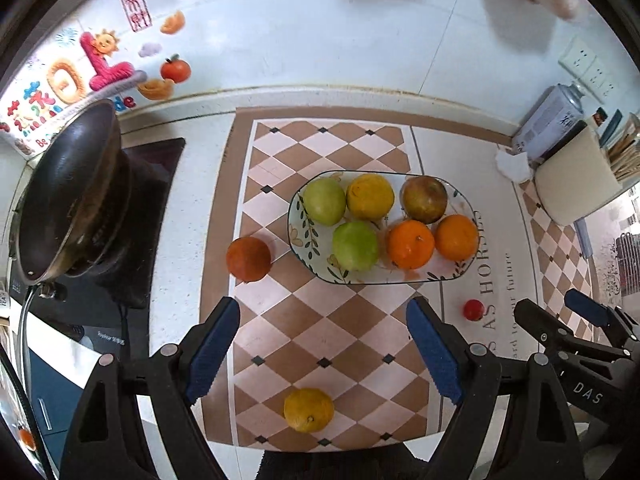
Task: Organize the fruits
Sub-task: 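Lift both tools away from the plate, then grasp the yellow lemon with right tool while left tool moves to the dark red fruit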
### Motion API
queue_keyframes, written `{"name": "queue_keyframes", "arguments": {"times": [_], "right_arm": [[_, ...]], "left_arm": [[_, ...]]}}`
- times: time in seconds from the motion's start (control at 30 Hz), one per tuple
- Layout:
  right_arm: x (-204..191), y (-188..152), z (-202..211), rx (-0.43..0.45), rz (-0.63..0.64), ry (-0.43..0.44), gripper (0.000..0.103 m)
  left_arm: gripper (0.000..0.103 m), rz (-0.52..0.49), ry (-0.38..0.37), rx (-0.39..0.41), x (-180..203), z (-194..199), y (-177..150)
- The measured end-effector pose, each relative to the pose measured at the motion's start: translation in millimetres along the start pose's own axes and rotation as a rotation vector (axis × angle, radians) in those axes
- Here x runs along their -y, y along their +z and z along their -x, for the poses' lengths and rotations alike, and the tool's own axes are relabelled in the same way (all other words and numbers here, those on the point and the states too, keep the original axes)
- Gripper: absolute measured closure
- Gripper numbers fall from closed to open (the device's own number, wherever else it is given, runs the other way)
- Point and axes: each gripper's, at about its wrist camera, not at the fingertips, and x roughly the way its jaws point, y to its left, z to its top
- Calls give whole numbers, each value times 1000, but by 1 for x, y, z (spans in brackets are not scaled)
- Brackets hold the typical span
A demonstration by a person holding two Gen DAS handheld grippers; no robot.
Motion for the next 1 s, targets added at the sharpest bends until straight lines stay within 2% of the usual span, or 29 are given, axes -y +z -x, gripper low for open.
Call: {"name": "queue_keyframes", "arguments": {"times": [0.2,0.4,0.67,0.9,1.0], "right_arm": [[-5,-14,38,52,16,14,11],[-10,-22,57,73,32,17,11],[-11,-25,64,82,35,28,11],[-12,-19,56,67,16,52,11],[-19,-20,40,24,23,83,11]], "left_arm": [[18,-4,11,48,-2,27,-13],[18,-10,7,59,-3,43,-25],[18,-1,-2,79,-3,57,-29],[18,6,-9,70,-2,49,-24],[3,10,23,57,-8,38,-23]]}}
